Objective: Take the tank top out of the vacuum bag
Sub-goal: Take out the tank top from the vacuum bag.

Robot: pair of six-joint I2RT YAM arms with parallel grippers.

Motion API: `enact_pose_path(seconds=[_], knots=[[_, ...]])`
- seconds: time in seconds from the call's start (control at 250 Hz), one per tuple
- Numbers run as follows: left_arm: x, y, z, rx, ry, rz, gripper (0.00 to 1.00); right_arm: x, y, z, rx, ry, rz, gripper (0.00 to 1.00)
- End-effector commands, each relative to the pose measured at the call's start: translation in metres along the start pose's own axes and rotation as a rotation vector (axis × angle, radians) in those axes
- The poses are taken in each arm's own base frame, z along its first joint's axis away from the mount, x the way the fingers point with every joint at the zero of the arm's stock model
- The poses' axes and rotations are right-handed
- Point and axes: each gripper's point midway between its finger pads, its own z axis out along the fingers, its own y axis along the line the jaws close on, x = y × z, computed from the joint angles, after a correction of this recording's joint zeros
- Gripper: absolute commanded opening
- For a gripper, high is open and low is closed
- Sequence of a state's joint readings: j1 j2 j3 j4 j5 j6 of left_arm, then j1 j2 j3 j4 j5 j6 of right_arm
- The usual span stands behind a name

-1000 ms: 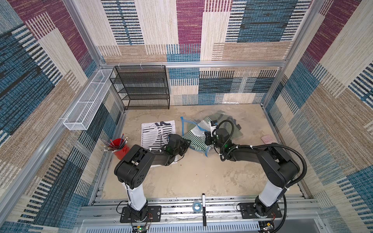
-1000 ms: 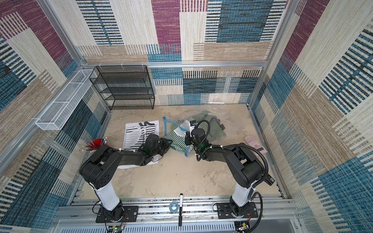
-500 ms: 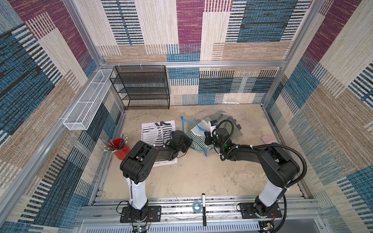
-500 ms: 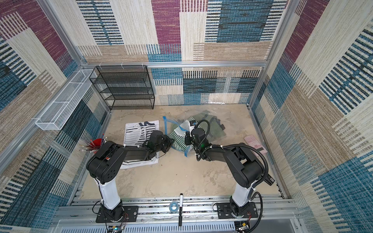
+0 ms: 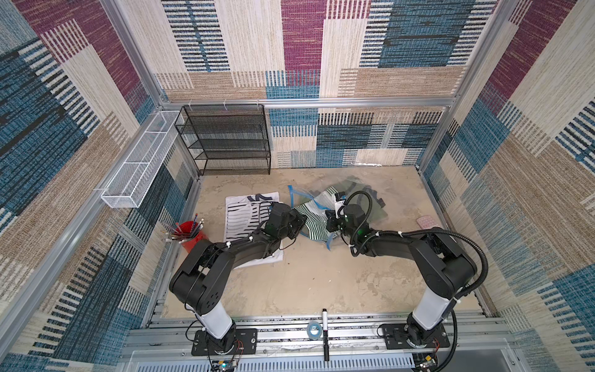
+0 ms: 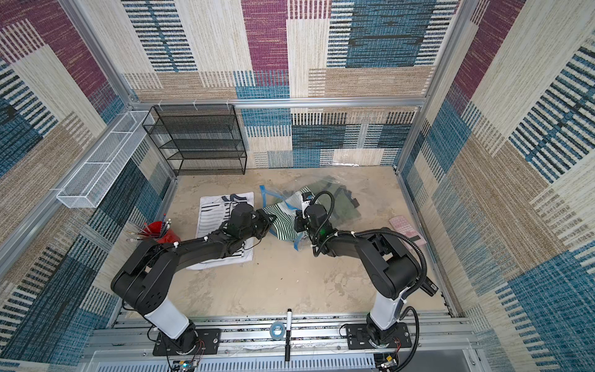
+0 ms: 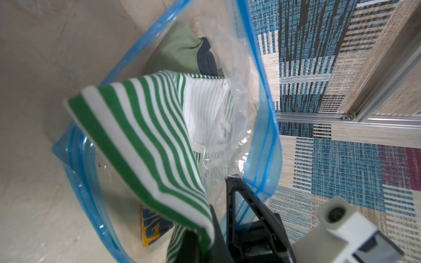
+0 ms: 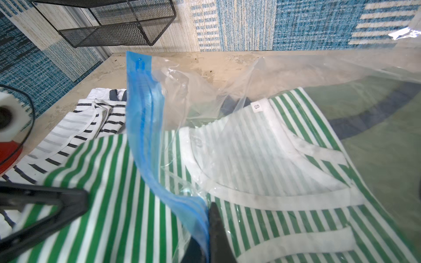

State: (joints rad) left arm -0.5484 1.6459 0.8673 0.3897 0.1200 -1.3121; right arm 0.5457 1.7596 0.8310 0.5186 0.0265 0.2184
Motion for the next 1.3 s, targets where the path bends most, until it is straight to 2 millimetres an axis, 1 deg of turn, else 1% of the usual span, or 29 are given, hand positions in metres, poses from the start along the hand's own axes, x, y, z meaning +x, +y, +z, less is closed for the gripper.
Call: enact_pose_path(seconds=[0.0, 0.172, 0.316, 0.528, 0.708, 0.888, 1.072, 1.184, 1.296], knots=[[-0.007, -0.007, -0.016, -0.026, -0.035, 0.061, 0.00, -0.005, 0.003, 0.001, -0.015, -0.015, 0.000, 0.00], [-0.017, -0.030, -0.048, -0.038, -0.086, 0.110, 0.00, -0.004, 0.002, 0.002, -0.013, -0.012, 0.003, 0.00], [-0.025, -0.037, -0.073, -0.082, -0.129, 0.138, 0.00, -0.003, 0.002, 0.002, -0.012, -0.013, 0.002, 0.00], [-0.030, -0.054, -0.100, -0.077, -0.155, 0.138, 0.00, -0.003, 0.002, 0.002, -0.011, -0.013, 0.004, 0.00], [-0.037, -0.059, -0.123, -0.146, -0.182, 0.112, 0.00, -0.004, 0.004, 0.002, -0.021, -0.013, 0.007, 0.00], [-0.044, -0.076, -0.142, -0.120, -0.215, 0.118, 0.00, -0.005, 0.006, 0.002, -0.030, -0.014, 0.009, 0.00], [-0.059, -0.098, -0.170, -0.092, -0.298, 0.125, 0.00, -0.006, 0.006, 0.001, -0.033, -0.014, 0.008, 0.00], [-0.069, -0.108, -0.187, -0.086, -0.363, 0.142, 0.00, -0.006, 0.007, 0.001, -0.037, -0.013, 0.007, 0.00], [-0.079, -0.115, -0.199, -0.083, -0.419, 0.162, 0.00, -0.005, 0.007, 0.003, -0.035, -0.009, 0.005, 0.00]])
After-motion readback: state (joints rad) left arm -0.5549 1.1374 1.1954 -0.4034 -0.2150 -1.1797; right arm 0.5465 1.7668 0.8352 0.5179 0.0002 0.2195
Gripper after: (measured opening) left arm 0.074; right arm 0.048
